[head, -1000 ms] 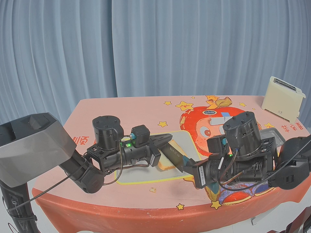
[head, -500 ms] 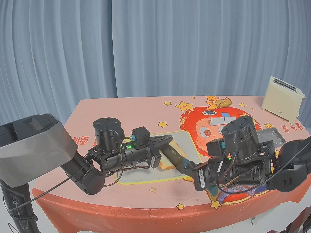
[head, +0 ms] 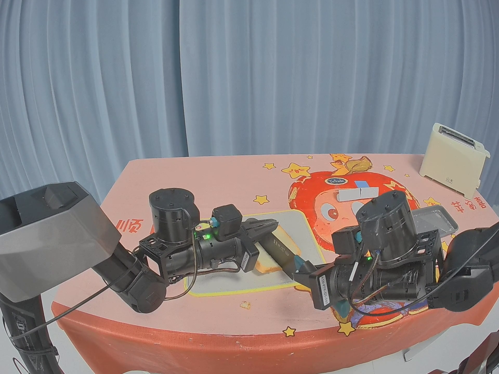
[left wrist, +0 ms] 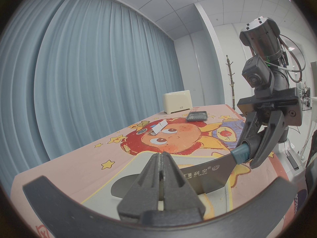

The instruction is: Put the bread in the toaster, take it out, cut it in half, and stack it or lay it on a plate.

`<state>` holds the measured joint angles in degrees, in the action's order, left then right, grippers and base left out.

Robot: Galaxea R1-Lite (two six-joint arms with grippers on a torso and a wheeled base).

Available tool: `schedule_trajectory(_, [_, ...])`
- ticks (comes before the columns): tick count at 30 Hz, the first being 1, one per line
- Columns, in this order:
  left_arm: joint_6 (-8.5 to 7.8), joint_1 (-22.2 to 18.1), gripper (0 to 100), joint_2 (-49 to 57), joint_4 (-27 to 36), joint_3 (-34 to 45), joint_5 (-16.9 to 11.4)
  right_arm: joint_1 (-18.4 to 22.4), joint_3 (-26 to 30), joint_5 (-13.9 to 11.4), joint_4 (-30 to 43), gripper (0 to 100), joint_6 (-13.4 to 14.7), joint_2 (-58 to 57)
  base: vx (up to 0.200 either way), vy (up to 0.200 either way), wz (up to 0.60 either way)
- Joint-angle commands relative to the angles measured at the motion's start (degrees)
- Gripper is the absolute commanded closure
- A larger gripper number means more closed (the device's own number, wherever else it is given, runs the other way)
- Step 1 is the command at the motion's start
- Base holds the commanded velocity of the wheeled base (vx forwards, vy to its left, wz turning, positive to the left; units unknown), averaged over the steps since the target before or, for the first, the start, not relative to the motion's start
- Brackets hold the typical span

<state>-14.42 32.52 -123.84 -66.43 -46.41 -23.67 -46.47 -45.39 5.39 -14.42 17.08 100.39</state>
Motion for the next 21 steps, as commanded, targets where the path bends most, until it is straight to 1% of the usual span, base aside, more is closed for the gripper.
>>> schedule_trajectory(1, [0.36,0.17,100,1.94,-0.99,-1.05,0.38,-0.29,-0.23,-0.03,0.18,100,-0.20,-0.28,0.000,0.000,0.00])
schedule_trajectory(4, [0.53,0.26,100,3.08,-1.25,-2.63,1.97,-0.38,-0.49,0.59,0.18,100,-0.56,-0.11,0.000,0.000,0.00])
schedule_trajectory(5, [0.62,0.26,100,3.08,-1.43,-2.81,2.05,-0.38,-0.49,0.76,0.18,100,-0.56,-0.02,0.000,0.000,0.00])
schedule_trajectory(6, [1.33,0.43,100,3.08,-2.48,-3.51,2.32,-0.46,-0.49,1.12,0.27,100,-0.56,0.07,0.000,0.000,0.00])
schedule_trajectory(9, [3.44,1.84,100,2.73,-4.85,-5.01,3.37,-0.46,-0.58,1.12,0.18,100,-0.56,0.16,0.000,0.000,0.00])
schedule_trajectory(10, [3.44,1.84,100,2.73,-4.85,-5.01,3.37,-0.46,-0.58,1.12,0.18,100,-0.56,0.16,0.000,0.000,0.00])
schedule_trajectory(11, [5.28,2.10,100,2.64,-5.47,-5.53,4.78,-0.46,-0.58,1.12,0.27,100,-0.64,0.16,0.000,0.000,0.00])
schedule_trajectory(12, [5.90,2.10,100,2.56,-5.47,-5.53,4.95,-0.46,-0.58,1.12,0.27,100,-0.64,0.07,0.000,0.000,0.00])
schedule_trajectory(19, [6.07,1.75,100,1.94,-4.85,-4.04,4.78,-0.46,-0.67,1.20,0.18,100,-0.64,-0.02,0.000,0.000,0.00])
schedule_trajectory(21, [6.16,1.58,100,1.68,-3.80,-3.78,4.78,-0.46,-0.93,1.20,0.18,100,-0.64,-0.28,0.000,0.000,0.00])
